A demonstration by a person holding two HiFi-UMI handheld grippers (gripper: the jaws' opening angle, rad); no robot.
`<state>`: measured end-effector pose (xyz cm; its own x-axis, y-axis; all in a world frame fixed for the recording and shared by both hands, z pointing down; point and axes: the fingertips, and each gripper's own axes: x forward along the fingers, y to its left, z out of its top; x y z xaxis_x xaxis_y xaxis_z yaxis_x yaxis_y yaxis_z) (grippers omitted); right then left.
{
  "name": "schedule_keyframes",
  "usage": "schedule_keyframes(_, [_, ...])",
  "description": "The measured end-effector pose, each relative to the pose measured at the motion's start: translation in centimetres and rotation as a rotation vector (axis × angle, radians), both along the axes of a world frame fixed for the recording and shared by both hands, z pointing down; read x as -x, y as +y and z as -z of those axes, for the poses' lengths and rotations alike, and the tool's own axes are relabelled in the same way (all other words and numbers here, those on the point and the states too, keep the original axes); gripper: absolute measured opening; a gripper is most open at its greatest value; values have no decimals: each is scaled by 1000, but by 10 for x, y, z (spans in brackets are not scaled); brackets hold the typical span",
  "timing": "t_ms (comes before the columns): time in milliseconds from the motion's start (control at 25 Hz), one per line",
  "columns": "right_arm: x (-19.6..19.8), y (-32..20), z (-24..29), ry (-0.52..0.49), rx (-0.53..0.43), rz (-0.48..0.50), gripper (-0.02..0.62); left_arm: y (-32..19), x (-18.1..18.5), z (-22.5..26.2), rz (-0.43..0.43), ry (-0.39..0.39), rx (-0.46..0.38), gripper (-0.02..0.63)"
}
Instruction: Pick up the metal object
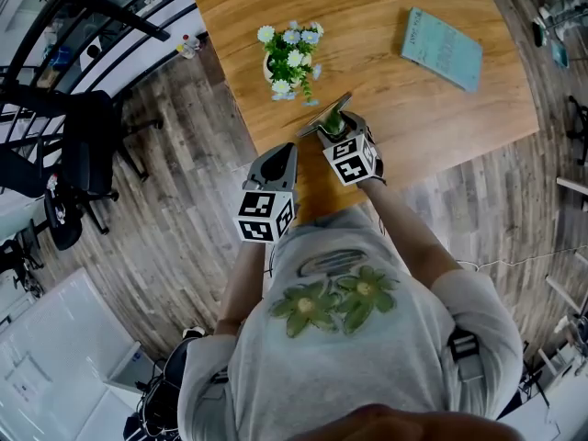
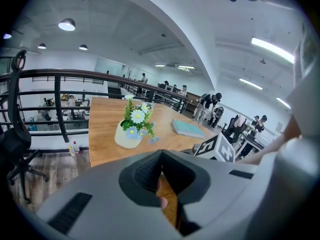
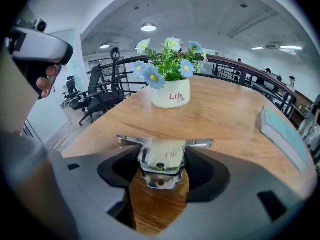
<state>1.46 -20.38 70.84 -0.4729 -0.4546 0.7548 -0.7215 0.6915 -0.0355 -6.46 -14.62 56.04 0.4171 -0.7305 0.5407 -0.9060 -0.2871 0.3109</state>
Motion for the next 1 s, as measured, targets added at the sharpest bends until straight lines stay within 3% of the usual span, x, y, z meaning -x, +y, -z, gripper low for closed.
schedule_keyframes(360, [-10, 1, 9, -26, 21, -20, 282, 4, 7, 6, 16, -3, -14, 14])
schedule_keyframes(720, [-7, 6, 41, -48, -18, -4, 284, 5, 25, 20, 39, -6, -31, 14])
schedule_keyframes(1000, [-11, 12, 67, -61, -55, -37, 284, 3, 30, 34, 2, -5, -49, 14])
